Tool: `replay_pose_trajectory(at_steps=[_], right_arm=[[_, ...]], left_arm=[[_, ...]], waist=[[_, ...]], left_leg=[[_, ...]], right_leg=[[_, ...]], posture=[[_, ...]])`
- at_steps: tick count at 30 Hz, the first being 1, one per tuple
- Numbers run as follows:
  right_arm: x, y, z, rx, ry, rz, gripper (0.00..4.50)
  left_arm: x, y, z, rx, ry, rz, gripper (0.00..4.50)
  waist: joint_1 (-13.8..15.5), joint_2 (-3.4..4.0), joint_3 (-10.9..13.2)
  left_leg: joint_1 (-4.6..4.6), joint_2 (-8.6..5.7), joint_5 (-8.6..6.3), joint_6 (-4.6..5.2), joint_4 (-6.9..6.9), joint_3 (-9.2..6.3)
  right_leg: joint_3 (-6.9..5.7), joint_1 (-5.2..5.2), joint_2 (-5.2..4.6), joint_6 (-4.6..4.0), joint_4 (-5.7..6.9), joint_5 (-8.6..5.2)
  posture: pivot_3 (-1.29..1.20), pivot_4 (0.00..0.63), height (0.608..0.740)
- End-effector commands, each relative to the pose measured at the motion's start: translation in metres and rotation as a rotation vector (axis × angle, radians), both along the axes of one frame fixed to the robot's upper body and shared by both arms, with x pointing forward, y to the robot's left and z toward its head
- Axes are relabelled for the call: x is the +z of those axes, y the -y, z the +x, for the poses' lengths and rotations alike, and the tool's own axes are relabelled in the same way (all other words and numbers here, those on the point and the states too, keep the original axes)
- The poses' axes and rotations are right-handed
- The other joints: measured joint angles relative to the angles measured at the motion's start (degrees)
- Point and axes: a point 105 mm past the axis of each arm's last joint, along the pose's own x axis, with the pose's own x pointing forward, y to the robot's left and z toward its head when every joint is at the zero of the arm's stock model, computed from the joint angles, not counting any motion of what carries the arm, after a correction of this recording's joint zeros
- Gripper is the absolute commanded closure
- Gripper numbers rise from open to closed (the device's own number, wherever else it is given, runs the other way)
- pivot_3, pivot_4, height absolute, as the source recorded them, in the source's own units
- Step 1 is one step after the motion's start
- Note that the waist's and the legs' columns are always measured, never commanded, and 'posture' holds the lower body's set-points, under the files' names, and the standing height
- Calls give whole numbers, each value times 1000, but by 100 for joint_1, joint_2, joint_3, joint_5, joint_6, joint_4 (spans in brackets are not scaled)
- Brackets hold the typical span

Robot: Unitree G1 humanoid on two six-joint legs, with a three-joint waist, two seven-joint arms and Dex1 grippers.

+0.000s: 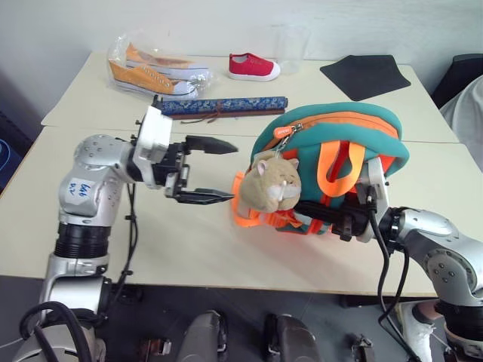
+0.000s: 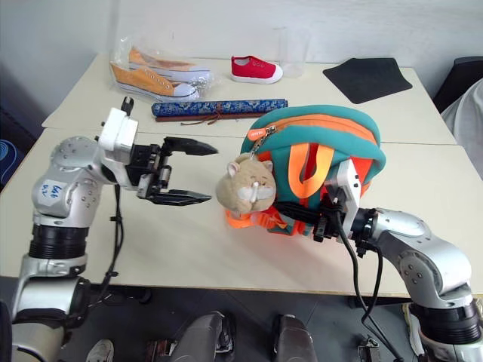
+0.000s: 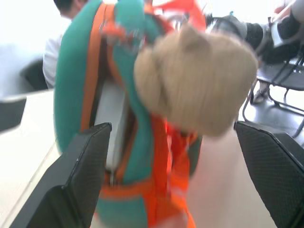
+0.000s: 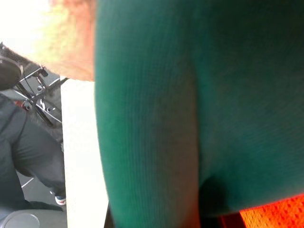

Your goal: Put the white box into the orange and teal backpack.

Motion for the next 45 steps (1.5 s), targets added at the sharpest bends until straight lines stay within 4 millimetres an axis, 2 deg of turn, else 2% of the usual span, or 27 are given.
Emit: replay_pose_trajectory(at_steps=[1, 5, 11, 14, 20, 24, 28, 30, 34, 39, 43, 45], right_arm=[[3, -5, 1, 26, 19, 3, 4500], [5, -7, 4, 30, 26, 1, 4500], [7, -9, 7, 28, 35, 5, 4500], [8, -8, 8, 16, 43, 11, 4500], [8, 7, 8, -47, 36, 36, 4500], [7, 18, 9, -95, 30, 53, 4500], [4, 28, 10, -134, 26, 66, 4500], [0, 35, 10, -163, 18, 74, 4500], [-9, 41, 6, -186, 2, 89, 4500], [-16, 39, 1, -187, -10, 98, 4500], [-18, 38, 0, -187, -15, 105, 4500], [-18, 37, -2, -184, -17, 108, 4500]], left_arm=[[6, 21, -12, -20, 18, -72, 164], [-1, 34, -20, -37, 19, -76, 164], [-5, 29, -13, 27, 32, -91, 2007], [-3, 18, -5, 79, 30, -96, 2899], [39, -27, 23, 216, -18, -217, 4476], [62, -56, 35, 297, -57, -299, 4492], [63, -78, 47, 381, -85, -291, 4492], [51, -93, 57, 457, -117, -250, 4492], [-21, -95, 67, 548, -250, -20, 4492], [-66, -73, 67, 542, -326, 18, 4492], [-91, -56, 66, 542, -358, -1, 4492], [-106, -47, 59, 520, -354, 29, 4492]], waist=[[-4, 0, 0], [-57, 0, 0], [-61, 0, 0], [-58, 0, 0], [-54, 0, 0], [-56, 0, 0], [-57, 0, 0], [-69, 0, 0], [-74, 3, -2], [-29, -1, -1], [7, 0, -1], [17, 0, -1]], left_leg=[[2, 0, 2, -2, -2, 0], [1, 2, 5, -5, -6, 0], [2, 2, 8, -4, -4, 0], [2, 2, 8, -4, -4, -1], [1, 2, 8, -4, -4, -5], [0, 0, 8, -4, -5, -5], [0, -2, 9, -3, -4, -3], [0, -2, 9, -4, -5, -4], [17, -2, 10, -6, -19, 8], [32, -2, 4, -8, -23, 16], [37, -2, -17, -35, -20, 17], [40, -2, -17, -36, -22, 17]], right_leg=[[-1, 0, 1, 0, 2, 0], [-6, 0, 8, 0, 18, 0], [-12, 3, 8, 0, 18, 0], [-12, 5, 7, 0, 15, 0], [-17, 4, 8, 0, 15, 0], [-18, 5, 7, 0, 16, 0], [-18, 6, 8, 0, 18, 0], [-19, 5, 10, 0, 19, 0], [-10, 8, 10, 0, 20, 0], [6, 15, 3, 0, 11, 0], [15, 14, -1, 0, 7, 0], [16, 14, -1, 0, 7, 0]], posture=[[0, 150, 740], [0, 150, 740], [0, 150, 740], [0, 150, 740], [0, 150, 740], [0, 150, 740], [0, 150, 740], [0, 150, 740], [0, 150, 740], [0, 150, 740], [0, 150, 740], [0, 150, 740]])
